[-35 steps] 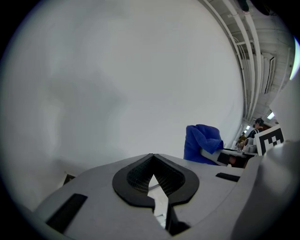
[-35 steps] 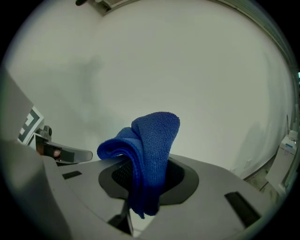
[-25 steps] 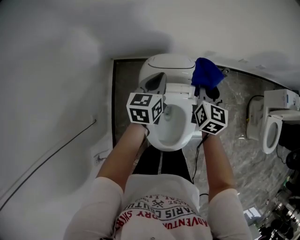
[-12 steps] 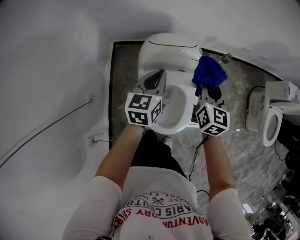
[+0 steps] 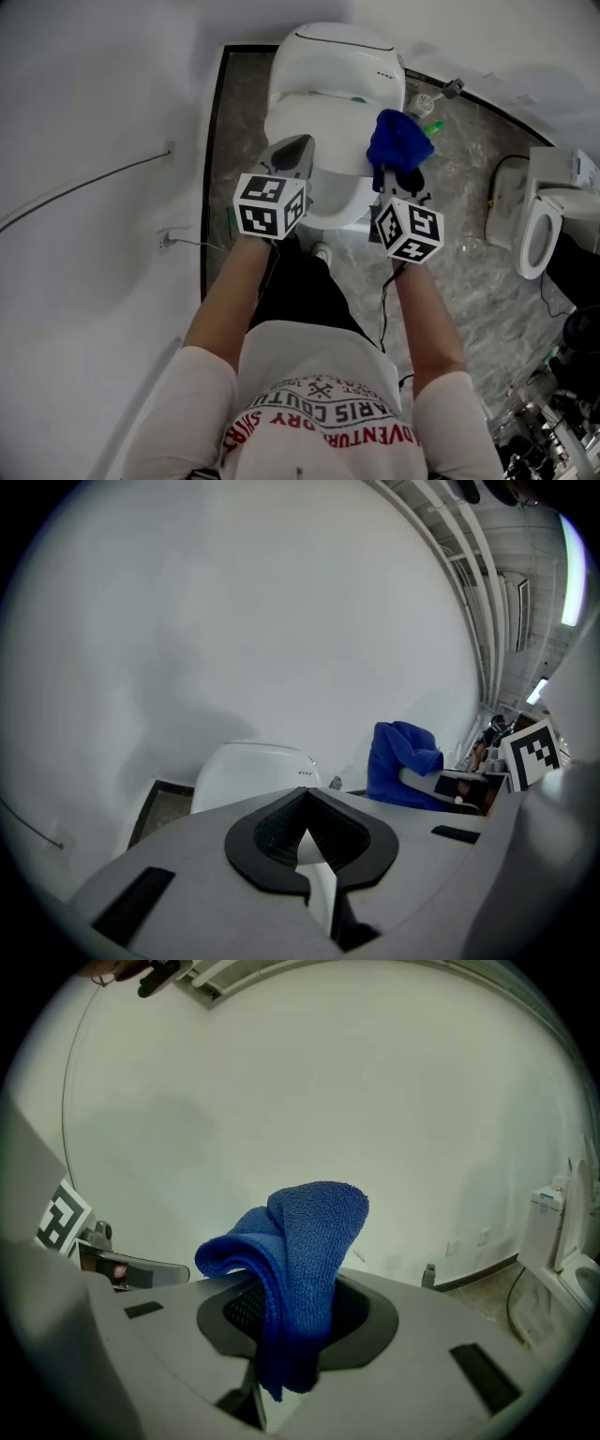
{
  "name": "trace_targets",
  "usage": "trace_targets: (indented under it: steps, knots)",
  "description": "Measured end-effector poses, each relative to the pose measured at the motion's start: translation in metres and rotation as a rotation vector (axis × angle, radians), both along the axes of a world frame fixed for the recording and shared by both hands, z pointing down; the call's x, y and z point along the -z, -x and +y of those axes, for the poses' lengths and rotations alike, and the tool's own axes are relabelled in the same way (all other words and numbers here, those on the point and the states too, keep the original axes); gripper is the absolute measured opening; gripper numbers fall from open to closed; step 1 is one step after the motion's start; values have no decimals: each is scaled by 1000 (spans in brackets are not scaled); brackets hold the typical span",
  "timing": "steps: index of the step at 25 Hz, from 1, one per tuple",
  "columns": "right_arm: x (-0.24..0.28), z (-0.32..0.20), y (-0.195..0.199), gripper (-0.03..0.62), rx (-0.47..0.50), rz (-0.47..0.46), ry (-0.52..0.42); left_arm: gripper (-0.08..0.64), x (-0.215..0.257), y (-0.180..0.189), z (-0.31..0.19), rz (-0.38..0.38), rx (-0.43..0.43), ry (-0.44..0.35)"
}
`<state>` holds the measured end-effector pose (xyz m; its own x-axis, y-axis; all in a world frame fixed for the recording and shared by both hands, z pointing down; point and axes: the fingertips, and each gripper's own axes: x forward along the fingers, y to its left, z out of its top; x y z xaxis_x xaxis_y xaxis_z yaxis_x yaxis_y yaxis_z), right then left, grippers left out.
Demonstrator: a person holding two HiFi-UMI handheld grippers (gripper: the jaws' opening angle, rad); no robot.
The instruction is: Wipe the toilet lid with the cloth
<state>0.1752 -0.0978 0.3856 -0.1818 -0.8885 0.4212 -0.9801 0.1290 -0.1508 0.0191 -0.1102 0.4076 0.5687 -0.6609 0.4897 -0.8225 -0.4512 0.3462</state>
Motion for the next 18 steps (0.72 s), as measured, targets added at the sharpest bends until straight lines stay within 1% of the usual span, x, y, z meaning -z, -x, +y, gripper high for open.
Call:
trace_targets:
  steps: [3,8,12,14,18]
  knots:
    - [-21,27,2,98,13,-4,45,6,-23,1,30,-22,-6,42]
    - [-51,64,7,98,22,-3,70,6,-53,1,67,-64,13,41]
    - [-72,80,10,98,43,-2,93,6,-76,6,83,-62,43,79]
    - [-84,86,9,98,53,2,110,6,-89,6,91,-69,38,95]
    - [-110,96,4,98,45,-15,145,6,-115,2,107,-105,8,109]
